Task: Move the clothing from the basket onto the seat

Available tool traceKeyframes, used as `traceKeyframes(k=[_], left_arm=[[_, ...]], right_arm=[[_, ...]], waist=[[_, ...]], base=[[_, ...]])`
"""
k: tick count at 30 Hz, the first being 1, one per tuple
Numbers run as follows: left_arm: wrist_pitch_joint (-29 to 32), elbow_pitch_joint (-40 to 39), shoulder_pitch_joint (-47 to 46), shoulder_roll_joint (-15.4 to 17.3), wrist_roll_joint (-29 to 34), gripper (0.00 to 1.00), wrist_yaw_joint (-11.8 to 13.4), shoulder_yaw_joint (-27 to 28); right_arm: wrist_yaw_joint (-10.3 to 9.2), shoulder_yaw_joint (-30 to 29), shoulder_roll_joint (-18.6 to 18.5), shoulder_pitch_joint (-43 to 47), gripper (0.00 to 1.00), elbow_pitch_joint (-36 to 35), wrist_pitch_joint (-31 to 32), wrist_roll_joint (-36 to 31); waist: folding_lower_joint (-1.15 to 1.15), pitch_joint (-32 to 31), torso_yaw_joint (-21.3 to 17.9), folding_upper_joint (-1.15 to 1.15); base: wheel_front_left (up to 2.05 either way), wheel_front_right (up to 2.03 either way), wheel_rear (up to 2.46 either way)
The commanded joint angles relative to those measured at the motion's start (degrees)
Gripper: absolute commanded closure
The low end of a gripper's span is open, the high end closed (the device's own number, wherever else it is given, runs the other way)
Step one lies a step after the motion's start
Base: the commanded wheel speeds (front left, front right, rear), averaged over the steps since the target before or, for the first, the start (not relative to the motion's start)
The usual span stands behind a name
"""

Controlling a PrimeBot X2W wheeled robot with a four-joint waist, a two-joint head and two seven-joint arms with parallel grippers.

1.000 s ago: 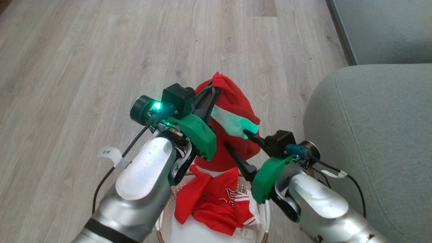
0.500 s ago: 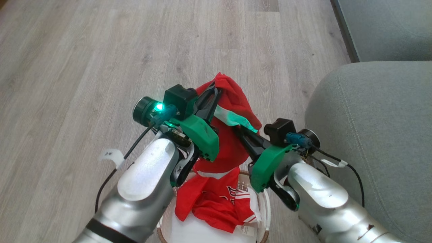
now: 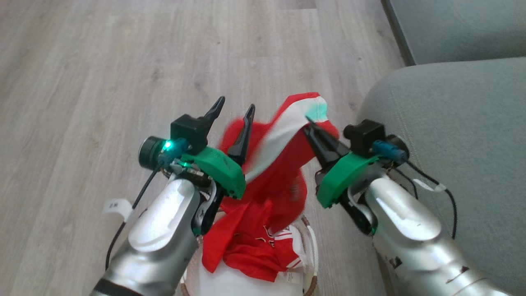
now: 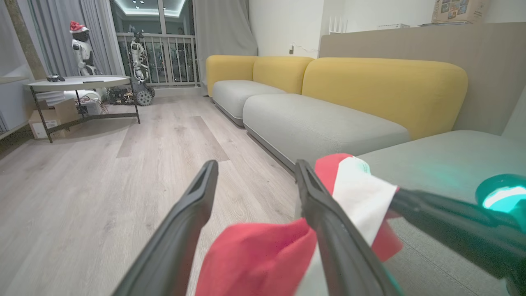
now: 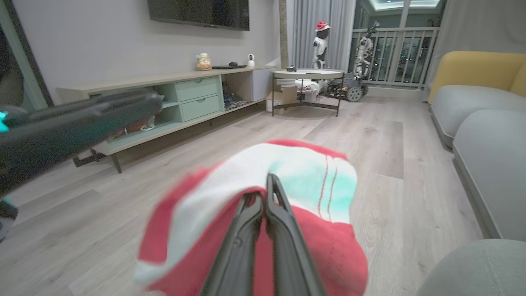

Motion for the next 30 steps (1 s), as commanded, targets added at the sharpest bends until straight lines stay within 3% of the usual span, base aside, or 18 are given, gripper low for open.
traceKeyframes(k=[1, 10, 20, 30], left_arm=[[-0.96, -1.41, -1.91, 1.23, -0.5, 0.0, 0.29, 2.26], [-2.78, -1.36, 0.71, 0.77, -0.91, 0.0, 0.26, 1.7], [-3.68, -2.86, 3.88, 0.29, -0.04, 0.0, -0.14, 0.24], [-3.83, -3.15, 4.77, -0.34, 0.52, 0.0, -0.61, -1.08]], right_arm=[[-0.01, -1.16, 0.3, -1.4, 1.0, -2.48, -0.37, -0.85], [-0.01, -7.98, -2.39, -0.67, 1.0, -5.72, -0.37, -4.67], [-0.01, -13.56, -5.2, 0.26, 1.0, -8.89, -0.37, -7.18], [-0.01, -12.47, -6.96, -1.62, 1.0, -10.31, -0.37, -7.25]], waist=[[0.0, 0.17, -1.16, 0.0], [0.0, 0.76, -6.89, 0.0], [0.0, 1.56, -16.37, 0.0], [0.0, 2.93, -22.52, 0.0]], base=[[0.0, 0.0, 0.0], [0.0, 0.0, 0.0], [0.0, 0.0, 0.0], [0.0, 0.0, 0.0]])
